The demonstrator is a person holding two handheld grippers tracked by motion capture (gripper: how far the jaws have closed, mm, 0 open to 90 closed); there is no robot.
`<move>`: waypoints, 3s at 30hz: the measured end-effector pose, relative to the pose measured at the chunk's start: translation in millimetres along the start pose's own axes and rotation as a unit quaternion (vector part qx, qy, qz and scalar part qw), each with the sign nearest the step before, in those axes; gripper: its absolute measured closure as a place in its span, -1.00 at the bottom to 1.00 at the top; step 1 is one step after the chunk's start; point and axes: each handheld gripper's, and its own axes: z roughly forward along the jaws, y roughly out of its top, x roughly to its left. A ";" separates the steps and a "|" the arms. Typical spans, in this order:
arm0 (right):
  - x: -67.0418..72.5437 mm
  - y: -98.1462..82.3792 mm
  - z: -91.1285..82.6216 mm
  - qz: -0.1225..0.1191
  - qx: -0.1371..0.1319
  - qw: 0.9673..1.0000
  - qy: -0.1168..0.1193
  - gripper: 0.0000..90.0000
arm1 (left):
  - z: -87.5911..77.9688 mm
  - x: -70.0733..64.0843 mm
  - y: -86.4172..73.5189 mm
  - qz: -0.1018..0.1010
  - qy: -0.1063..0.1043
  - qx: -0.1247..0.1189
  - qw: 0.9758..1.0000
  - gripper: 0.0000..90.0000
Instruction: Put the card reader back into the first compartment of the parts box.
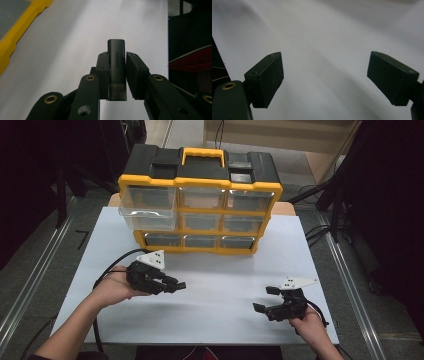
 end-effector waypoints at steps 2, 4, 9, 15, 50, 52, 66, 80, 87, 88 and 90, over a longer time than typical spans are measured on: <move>0.0 0.1 0.0 0.002 -0.001 1.000 -0.001 -0.73 | -2.9 -0.4 3.0 0.005 0.002 0.003 1.000 0.66; -0.3 0.1 -0.2 0.003 -0.001 1.000 -0.001 -0.73 | -5.9 -0.7 6.2 0.004 -0.001 0.003 1.000 0.66; 0.0 0.1 -0.1 0.004 -0.002 1.000 0.000 -0.73 | -12.2 -4.0 14.8 0.021 0.008 0.007 1.000 0.66; 0.0 0.2 -0.3 0.005 -0.002 1.000 0.000 -0.73 | -18.5 -6.3 22.8 0.027 -0.001 0.009 1.000 0.66; 1.6 1.5 -0.7 -0.001 -0.004 1.000 0.001 -0.73 | -75.6 -5.9 62.6 0.042 -0.003 0.006 0.999 0.66; 1.6 1.8 -0.7 -0.001 -0.006 1.000 0.002 -0.73 | -77.5 -6.6 65.1 0.045 -0.007 0.005 0.999 0.66; 2.7 2.6 -0.8 -0.004 -0.010 1.000 0.006 -0.73 | -96.0 -2.4 79.8 0.042 -0.011 -0.009 0.999 0.66; 1.2 2.7 -0.3 0.005 -0.009 1.000 0.011 -0.73 | -116.6 1.3 98.4 0.038 0.003 -0.005 0.999 0.66; 0.4 2.3 0.7 0.005 -0.006 1.000 0.008 -0.73 | -124.7 -1.2 112.1 0.042 0.004 0.001 0.999 0.66; 0.6 2.3 0.9 0.006 -0.006 1.000 0.007 -0.73 | -126.0 -1.3 114.3 0.044 0.004 0.003 0.999 0.66; 0.7 2.3 1.0 0.007 -0.005 1.000 0.007 -0.73 | -127.7 -1.8 118.2 0.046 0.004 0.003 0.999 0.66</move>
